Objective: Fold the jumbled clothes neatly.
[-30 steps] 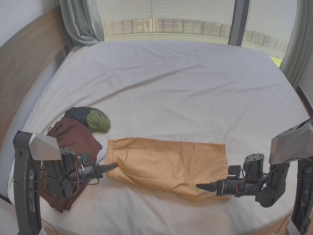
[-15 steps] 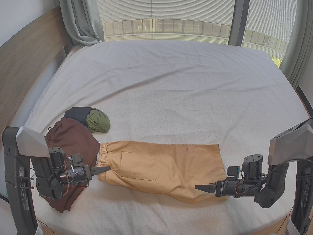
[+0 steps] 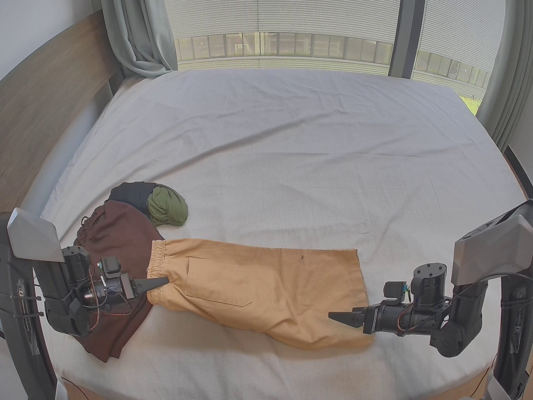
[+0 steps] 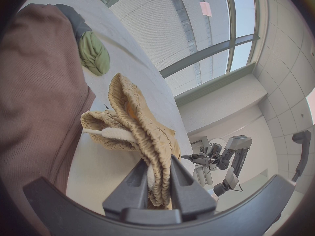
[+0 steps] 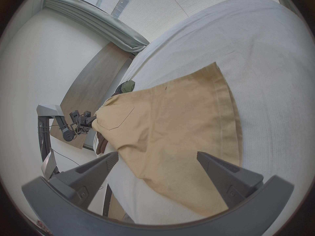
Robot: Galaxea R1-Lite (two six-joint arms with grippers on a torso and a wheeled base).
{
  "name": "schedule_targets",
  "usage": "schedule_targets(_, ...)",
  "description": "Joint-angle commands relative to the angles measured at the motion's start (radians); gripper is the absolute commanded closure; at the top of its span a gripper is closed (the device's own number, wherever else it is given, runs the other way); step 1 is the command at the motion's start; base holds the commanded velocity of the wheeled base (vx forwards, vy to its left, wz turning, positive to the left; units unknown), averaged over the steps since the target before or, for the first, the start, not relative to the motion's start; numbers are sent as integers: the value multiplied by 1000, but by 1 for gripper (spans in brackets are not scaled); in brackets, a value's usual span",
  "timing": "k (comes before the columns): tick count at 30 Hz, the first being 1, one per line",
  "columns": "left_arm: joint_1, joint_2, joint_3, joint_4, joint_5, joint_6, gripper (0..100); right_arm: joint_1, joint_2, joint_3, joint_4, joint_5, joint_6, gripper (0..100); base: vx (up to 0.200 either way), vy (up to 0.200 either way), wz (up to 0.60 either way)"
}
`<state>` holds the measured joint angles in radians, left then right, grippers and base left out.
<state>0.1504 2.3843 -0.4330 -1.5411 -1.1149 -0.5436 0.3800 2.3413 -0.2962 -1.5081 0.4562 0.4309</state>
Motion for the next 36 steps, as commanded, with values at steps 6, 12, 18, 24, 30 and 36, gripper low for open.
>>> schedule_targets(6,8,-2,11,-7,3,-24,100,5,30,3,-17,-2,2,0,0,0,0)
schedule_targets(12,11,-16,17,-8,0,45,100,5,20,3,-18,-2,2,0,0,0,0)
schedule_targets(18,-26,-8,23,-8,1,151,100,11,18,3,-30,-2,2,0,0,0,0)
schedule_targets(24,-107,-30,-3,-8,9,145,100,11,15,3,-30,-4,3,0,0,0,0)
schedule_targets(30,-187,-56,-27,-8,15,128,100,11,-13,5,-29,-2,3,0,0,0,0)
schedule_targets(36,-264,-57,-66,-7,37,116,100,11,-43,5,-29,-2,14,0,0,0,0)
